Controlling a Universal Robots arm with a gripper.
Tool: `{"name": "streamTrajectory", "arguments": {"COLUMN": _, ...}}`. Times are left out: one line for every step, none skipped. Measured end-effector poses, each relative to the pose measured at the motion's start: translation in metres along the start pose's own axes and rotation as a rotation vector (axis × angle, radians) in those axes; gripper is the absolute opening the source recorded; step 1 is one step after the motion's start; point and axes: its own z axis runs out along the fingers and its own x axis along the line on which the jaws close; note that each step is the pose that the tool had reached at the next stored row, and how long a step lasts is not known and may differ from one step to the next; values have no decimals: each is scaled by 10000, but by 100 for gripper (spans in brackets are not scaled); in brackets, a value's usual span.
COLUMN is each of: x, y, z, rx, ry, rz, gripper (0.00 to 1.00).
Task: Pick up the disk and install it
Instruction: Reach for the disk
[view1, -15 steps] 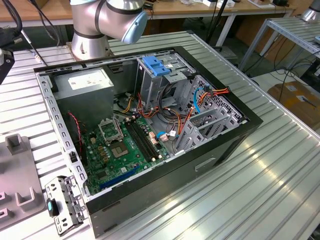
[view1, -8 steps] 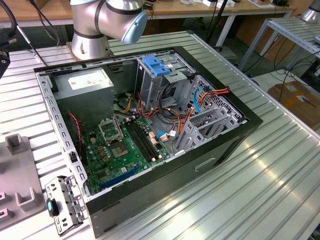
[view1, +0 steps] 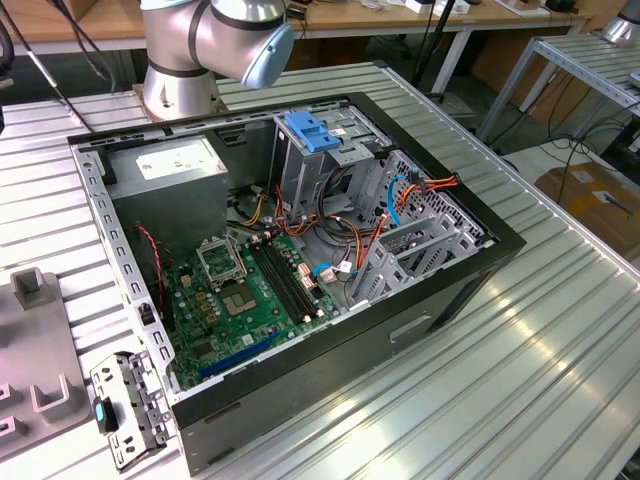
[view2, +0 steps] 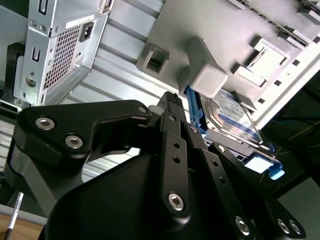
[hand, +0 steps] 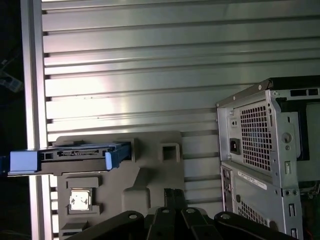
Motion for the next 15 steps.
{"name": "streamTrajectory", "arguments": {"x": 11, "y": 1, "z": 2, "rx": -1, "ry": -1, "rz": 0, "gripper": 11}}
{"name": "streamTrajectory", "arguments": {"x": 24, "y": 4, "z": 4, "rx": -1, "ry": -1, "rz": 0, "gripper": 11}}
{"name": "streamTrajectory", "arguments": {"x": 32, "y": 8, "z": 6, "rx": -1, "ry": -1, "rz": 0, "gripper": 11}}
{"name": "streamTrajectory", "arguments": {"x": 39, "y": 15, "z": 7, "rx": -1, "ry": -1, "rz": 0, "gripper": 11}}
{"name": "streamTrajectory", "arguments": {"x": 45, "y": 23, "z": 8, "rx": 0, "ry": 0, "rz": 0, "gripper": 11}}
{"name": "streamTrajectory", "arguments": {"x": 51, "y": 32, "z": 9, "rx": 0, "ry": 0, "rz": 0, "gripper": 11}}
{"name": "streamTrajectory", "arguments": {"x": 55, "y": 42, "z": 11, "rx": 0, "ry": 0, "rz": -1, "gripper": 11}}
{"name": "streamTrajectory", "arguments": {"x": 59, "y": 52, "z": 12, "rx": 0, "ry": -1, "rz": -1, "gripper": 11}}
{"name": "streamTrajectory", "arguments": {"x": 64, "y": 62, "z": 14, "rx": 0, "ry": 0, "rz": 0, "gripper": 11}}
{"name": "streamTrajectory", "arguments": {"x": 69, "y": 72, "z": 15, "rx": -1, "ry": -1, "rz": 0, "gripper": 11}}
{"name": "streamTrajectory", "arguments": {"x": 76, "y": 82, "z": 17, "rx": -1, "ry": -1, "rz": 0, "gripper": 11}}
{"name": "streamTrajectory", "arguments": {"x": 93, "y": 90, "z": 19, "rx": -1, "ry": -1, "rz": 0, "gripper": 11}}
{"name": "streamTrajectory", "arguments": {"x": 105, "y": 95, "z": 20, "rx": 0, "ry": 1, "rz": 0, "gripper": 11}}
{"name": "streamTrajectory", "arguments": {"x": 128, "y": 103, "z": 23, "rx": 0, "ry": 0, "rz": 0, "gripper": 11}}
{"name": "streamTrajectory", "arguments": {"x": 155, "y": 111, "z": 26, "rx": -1, "ry": -1, "rz": 0, "gripper": 11}}
